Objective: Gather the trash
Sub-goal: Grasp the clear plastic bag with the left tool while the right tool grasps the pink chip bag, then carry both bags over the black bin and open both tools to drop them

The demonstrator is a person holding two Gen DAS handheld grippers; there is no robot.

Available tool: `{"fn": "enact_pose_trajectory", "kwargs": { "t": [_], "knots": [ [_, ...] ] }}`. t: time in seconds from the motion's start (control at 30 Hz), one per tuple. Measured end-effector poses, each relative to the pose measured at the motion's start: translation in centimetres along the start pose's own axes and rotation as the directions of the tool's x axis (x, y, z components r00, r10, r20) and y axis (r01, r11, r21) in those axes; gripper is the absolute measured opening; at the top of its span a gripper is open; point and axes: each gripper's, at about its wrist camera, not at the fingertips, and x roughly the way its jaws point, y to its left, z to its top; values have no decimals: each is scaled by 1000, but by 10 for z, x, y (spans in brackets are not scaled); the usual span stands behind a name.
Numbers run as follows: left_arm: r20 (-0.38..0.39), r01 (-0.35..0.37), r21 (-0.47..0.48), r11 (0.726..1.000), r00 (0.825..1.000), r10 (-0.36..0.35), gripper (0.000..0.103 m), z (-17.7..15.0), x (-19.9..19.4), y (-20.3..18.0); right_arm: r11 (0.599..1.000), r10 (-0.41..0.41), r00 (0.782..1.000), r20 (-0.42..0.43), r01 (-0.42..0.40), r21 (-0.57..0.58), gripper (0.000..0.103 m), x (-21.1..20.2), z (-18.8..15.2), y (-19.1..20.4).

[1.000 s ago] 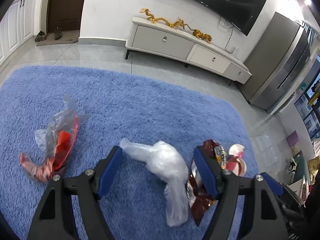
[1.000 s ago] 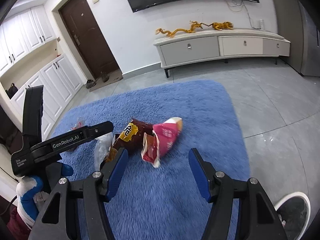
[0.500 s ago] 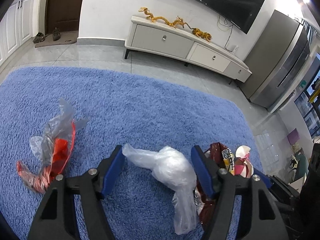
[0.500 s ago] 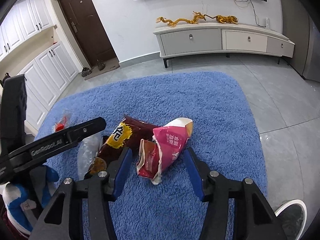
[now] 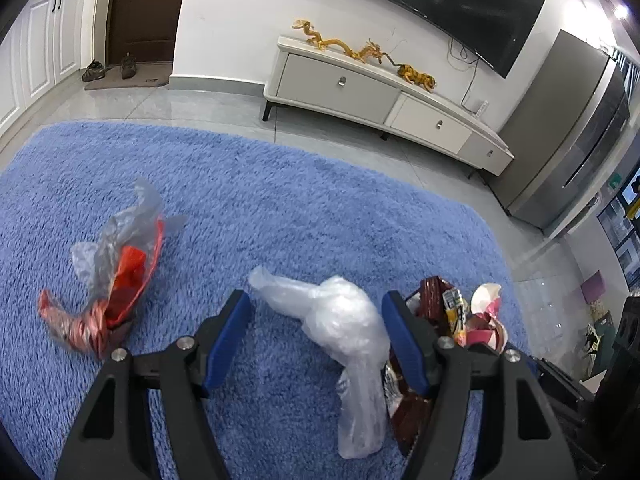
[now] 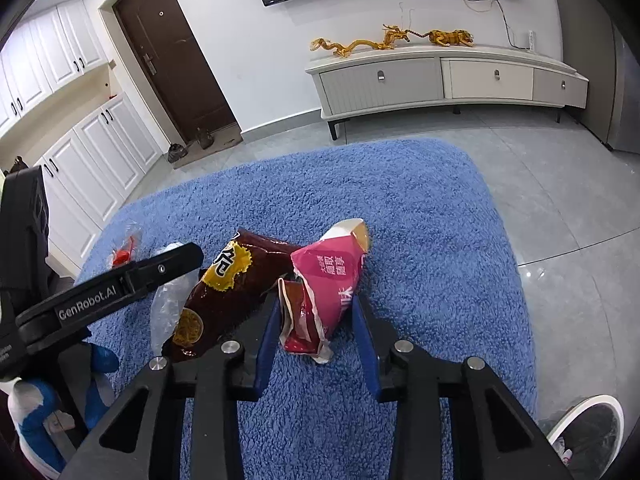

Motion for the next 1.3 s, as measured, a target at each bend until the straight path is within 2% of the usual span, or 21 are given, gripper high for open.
{"fn": "enact_pose_trajectory", "kwargs": {
  "t": [0.03, 0.07, 0.17, 0.27, 0.53, 0.8, 1.03, 1.3],
  "knots": [
    [5, -10, 6, 1000, 1000, 10, 61, -2, -1, 0, 1000, 0, 1000, 5, 0, -1, 31, -2, -1, 0],
    [10, -21, 10, 1000, 1000, 21, 53, -2, -1, 1, 1000, 1, 1000, 10, -1, -1, 31, -3, -2, 0],
    [15, -4, -4, 1000, 1000, 4, 38, -5, -6, 8, 1000, 7, 1000, 25, -7, 1, 30, -9, -6, 1],
    [18, -4, 0, 1000, 1000, 4, 31, -7, -11, 9, 1000, 10, 999, 41, -10, 8, 30, -15, -9, 1],
    [48, -4, -9, 1000, 999, 4, 31, -24, -46, 14, 998, 39, 996, 80, -42, 40, 29, -48, -28, 3],
    [113, -19, 36, 999, 994, 14, 31, -46, -101, 7, 997, 64, 991, 115, -68, 39, 29, -93, -52, 20],
    [172, -32, 85, 996, 985, 17, 31, -66, -142, -3, 997, 78, 985, 151, -80, 10, 29, -132, -72, 43],
    [237, -49, 120, 992, 971, 20, 31, -87, -184, -5, 994, 106, 978, 178, -106, -8, 29, -156, -85, 62]
  ]
}}
